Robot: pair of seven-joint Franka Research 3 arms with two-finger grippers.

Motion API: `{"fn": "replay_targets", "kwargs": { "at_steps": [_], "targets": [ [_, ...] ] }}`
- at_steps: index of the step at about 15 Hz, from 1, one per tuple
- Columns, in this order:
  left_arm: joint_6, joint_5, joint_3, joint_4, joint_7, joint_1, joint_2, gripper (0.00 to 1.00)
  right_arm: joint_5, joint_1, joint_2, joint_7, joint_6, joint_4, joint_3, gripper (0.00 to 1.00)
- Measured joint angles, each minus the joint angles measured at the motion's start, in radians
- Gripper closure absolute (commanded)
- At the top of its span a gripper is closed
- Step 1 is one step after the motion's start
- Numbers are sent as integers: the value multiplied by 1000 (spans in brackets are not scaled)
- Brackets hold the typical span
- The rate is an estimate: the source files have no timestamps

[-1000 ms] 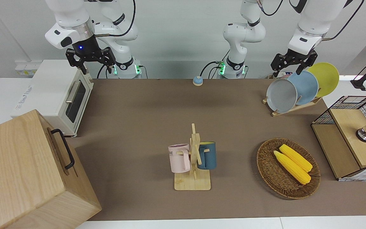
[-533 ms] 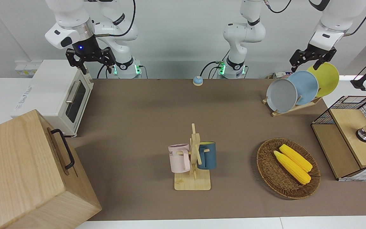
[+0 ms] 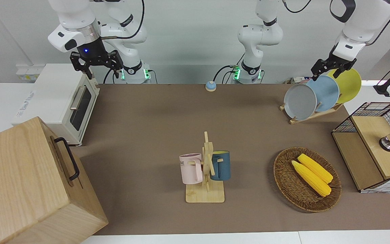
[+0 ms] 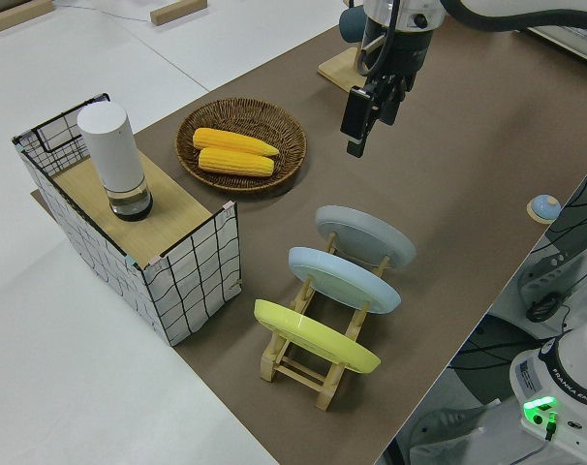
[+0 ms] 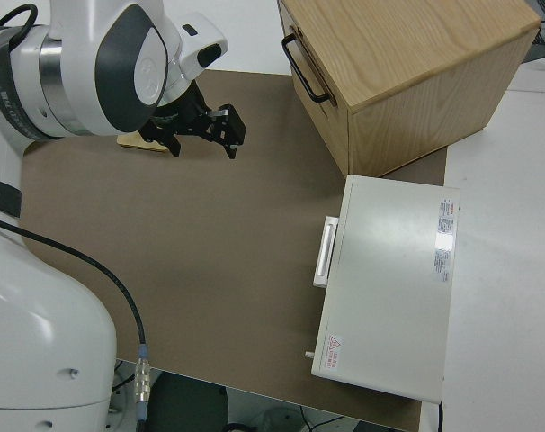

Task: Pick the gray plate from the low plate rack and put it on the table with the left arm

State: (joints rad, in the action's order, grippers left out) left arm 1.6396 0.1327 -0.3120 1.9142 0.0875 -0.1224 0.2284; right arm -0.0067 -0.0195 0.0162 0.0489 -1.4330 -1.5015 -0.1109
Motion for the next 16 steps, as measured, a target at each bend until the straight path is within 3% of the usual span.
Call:
{"fn": "replay_targets", "kwargs": {
  "at_steps": [8, 14, 15, 16],
  "targets": [
    [177, 0, -78, 241, 0, 0, 22, 7, 0, 0, 0, 0, 0, 0, 0, 11],
    [263, 0, -125, 342, 0, 0, 27, 21, 0, 0, 0, 0, 0, 0, 0, 11],
    [273, 0, -126, 351, 0, 0, 28, 71, 0, 0, 0, 0, 0, 0, 0, 11],
    [284, 0, -126, 361, 0, 0, 29, 258, 0, 0, 0, 0, 0, 0, 0, 11]
  ]
}}
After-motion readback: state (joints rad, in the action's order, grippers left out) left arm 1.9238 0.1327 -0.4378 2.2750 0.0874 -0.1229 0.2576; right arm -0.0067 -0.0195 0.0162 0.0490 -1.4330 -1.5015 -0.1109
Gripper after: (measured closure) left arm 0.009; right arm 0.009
